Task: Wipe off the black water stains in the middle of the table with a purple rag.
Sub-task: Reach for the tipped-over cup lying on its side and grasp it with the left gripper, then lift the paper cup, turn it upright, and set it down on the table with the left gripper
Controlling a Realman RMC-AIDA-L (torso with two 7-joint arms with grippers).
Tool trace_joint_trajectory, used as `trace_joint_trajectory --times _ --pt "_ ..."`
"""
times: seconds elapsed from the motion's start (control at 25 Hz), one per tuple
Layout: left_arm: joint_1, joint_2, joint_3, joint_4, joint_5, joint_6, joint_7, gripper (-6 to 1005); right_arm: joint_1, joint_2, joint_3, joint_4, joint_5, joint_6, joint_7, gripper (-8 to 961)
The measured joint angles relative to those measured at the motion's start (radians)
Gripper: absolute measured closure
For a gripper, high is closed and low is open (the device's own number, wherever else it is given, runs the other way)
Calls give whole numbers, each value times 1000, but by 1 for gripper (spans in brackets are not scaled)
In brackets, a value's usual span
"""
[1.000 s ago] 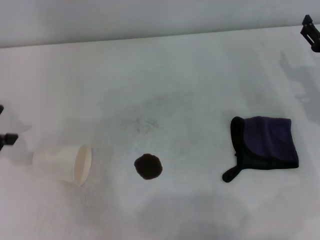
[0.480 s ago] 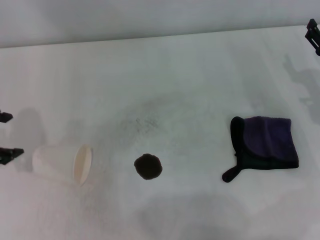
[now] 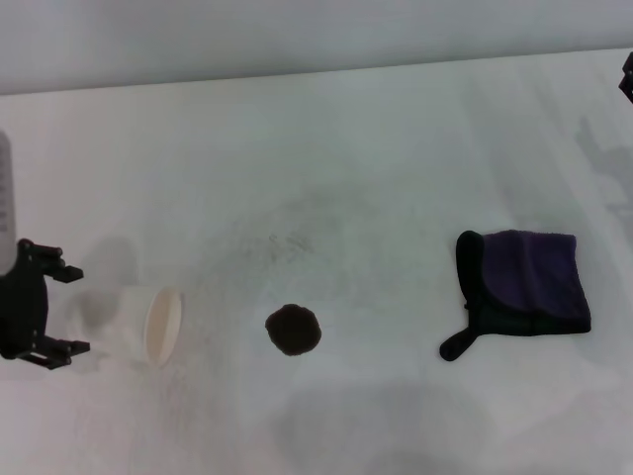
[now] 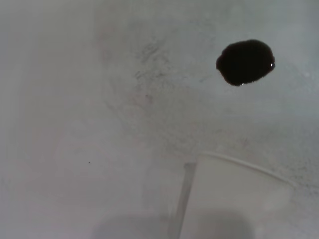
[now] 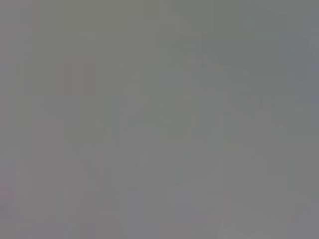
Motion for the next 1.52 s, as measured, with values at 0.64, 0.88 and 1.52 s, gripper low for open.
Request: trace_joint_trajectory --times 0.64,0.88,1.52 --pt "-14 1 177 -97 29 172 6 186 -3 -1 4 -4 1 -1 0 77" --pt "-29 1 178 -137 24 221 9 208 -4 -3 4 -4 1 -11 0 77" --pt "-17 -3 7 -155 -341 299 50 264 3 -6 5 5 4 -17 -2 77"
